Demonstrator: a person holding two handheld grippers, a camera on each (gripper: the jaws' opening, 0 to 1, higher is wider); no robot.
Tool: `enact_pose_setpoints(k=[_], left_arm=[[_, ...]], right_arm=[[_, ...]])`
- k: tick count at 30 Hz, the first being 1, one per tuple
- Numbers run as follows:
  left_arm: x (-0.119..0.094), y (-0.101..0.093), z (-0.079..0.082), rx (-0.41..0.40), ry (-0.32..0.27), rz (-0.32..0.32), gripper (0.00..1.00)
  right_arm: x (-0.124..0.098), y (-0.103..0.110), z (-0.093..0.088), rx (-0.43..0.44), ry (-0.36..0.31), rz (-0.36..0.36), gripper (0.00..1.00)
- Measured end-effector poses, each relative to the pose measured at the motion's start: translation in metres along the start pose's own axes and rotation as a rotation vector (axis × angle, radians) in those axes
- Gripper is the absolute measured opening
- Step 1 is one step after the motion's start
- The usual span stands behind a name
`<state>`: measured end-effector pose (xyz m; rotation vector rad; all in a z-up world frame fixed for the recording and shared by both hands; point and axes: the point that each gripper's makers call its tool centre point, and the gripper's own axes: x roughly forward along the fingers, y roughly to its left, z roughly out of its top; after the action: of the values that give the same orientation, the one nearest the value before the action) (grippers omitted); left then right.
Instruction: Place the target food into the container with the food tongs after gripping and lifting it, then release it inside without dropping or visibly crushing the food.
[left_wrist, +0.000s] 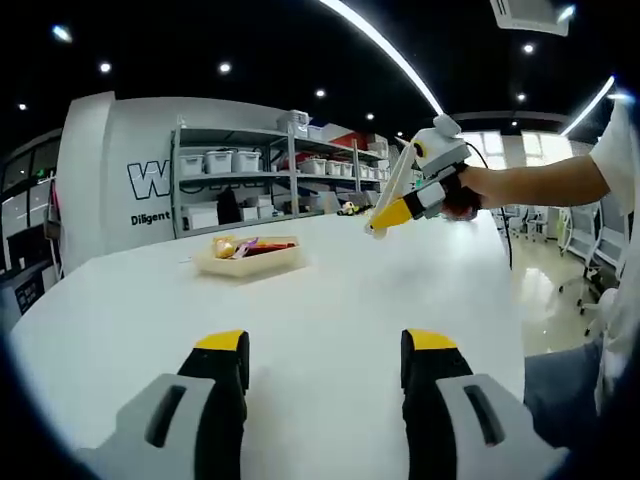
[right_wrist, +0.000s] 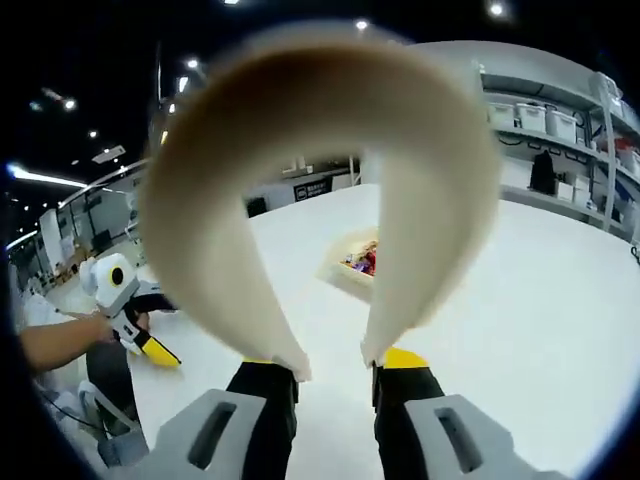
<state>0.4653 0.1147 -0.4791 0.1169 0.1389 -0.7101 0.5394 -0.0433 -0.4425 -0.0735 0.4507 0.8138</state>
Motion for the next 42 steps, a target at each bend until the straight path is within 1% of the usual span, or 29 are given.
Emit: enact_pose_setpoints(k=[6, 10, 17, 19, 22, 25, 26, 31, 34, 39, 42], left_arm=[[0.001, -0.006, -0.003, -0.002, 0.019, -0.038, 0.60], [0.000, -0.007, -0.003, -0.010, 0.018, -0.039, 0.60], [0.001, -0.007, -0.004, -0.017, 0.020, -0.045, 0.60], [0.001, -0.007, -0.004, -0.018, 0.019, -0.045, 0.60], [0.001, -0.006, -0.003, -0.016, 0.016, -0.034, 0.60], [0.001, -0.006, -0.004, -0.017, 0.022, -0.035, 0.60], [0.001, -0.006, -0.004, -0.017, 0.022, -0.037, 0.60], [0.001, -0.005, -0.005, -0.020, 0.025, -0.035, 0.60], [0.002, -0.004, -0.006, -0.027, 0.031, -0.030, 0.60], [0.002, -0.004, -0.007, -0.028, 0.043, -0.026, 0.60], [0.004, -0.002, -0.009, -0.053, 0.056, -0.012, 0.60]], right_arm=[[-0.008, 0.004, -0.008, 0.018, 0.005, 0.013, 0.24], [-0.014, 0.012, -0.008, 0.047, -0.014, 0.036, 0.24], [-0.018, 0.023, -0.013, 0.010, -0.028, 0.037, 0.24], [-0.020, 0.025, -0.016, 0.006, -0.033, 0.040, 0.24], [-0.022, 0.026, -0.022, 0.033, -0.051, 0.045, 0.24], [-0.022, 0.023, -0.029, 0.025, -0.042, 0.030, 0.24], [-0.023, 0.022, -0.030, 0.021, -0.044, 0.022, 0.24], [-0.028, 0.024, -0.032, 0.061, -0.063, 0.024, 0.24], [-0.032, 0.028, -0.033, 0.058, -0.081, 0.025, 0.24], [-0.036, 0.033, -0.039, 0.021, -0.072, 0.021, 0.24], [-0.036, 0.033, -0.040, 0.011, -0.079, 0.014, 0.24]])
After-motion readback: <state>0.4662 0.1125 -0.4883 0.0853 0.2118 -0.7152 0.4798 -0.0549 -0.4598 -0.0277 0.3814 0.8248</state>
